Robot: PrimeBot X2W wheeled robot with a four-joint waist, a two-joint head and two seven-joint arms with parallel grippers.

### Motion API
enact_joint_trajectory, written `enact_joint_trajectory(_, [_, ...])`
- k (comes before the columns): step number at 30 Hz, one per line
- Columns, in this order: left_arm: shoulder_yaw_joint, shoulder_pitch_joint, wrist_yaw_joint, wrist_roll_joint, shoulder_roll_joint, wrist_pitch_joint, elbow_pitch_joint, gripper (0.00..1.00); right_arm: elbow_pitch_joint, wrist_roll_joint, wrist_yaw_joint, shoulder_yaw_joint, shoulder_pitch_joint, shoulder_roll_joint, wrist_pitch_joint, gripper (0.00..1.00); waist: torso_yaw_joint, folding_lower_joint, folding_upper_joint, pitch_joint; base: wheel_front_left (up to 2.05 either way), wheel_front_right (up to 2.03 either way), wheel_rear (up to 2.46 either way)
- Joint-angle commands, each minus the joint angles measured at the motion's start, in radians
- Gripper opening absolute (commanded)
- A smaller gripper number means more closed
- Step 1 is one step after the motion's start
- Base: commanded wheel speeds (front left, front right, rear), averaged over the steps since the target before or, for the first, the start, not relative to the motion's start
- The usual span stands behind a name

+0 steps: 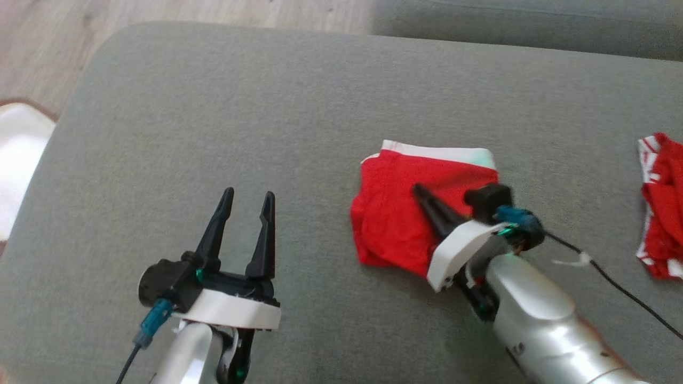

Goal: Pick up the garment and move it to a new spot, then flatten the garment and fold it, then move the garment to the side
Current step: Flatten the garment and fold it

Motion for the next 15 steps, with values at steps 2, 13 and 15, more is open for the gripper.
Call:
enact_joint_trajectory(2, [0.046,-0.015,0.007,0.015,0.004,-0.008,-0.052,1.00,-0.030,-0.019,-0.001,-0.058,-0.032,0.018,-0.039,0.00,-0.037,0.0001,0.0000,-0.022,0.00,0.00,0.00])
enact_joint_trajectory(13, [0.096,0.020,0.011,0.040,0.004,-0.008,-0.100,1.00,-0.394,-0.291,-0.001,-0.528,0.207,0.005,-0.053,0.00,-0.163,0.0001,0.0000,-0.072,0.00,0.00,0.00])
enact_joint_trajectory(15, [0.099,0.025,0.011,0.041,0.004,-0.008,-0.101,1.00,-0.450,-0.322,-0.001,-0.563,0.256,0.013,-0.053,0.00,-0.180,0.0001,0.0000,-0.077,0.00,0.00,0.00])
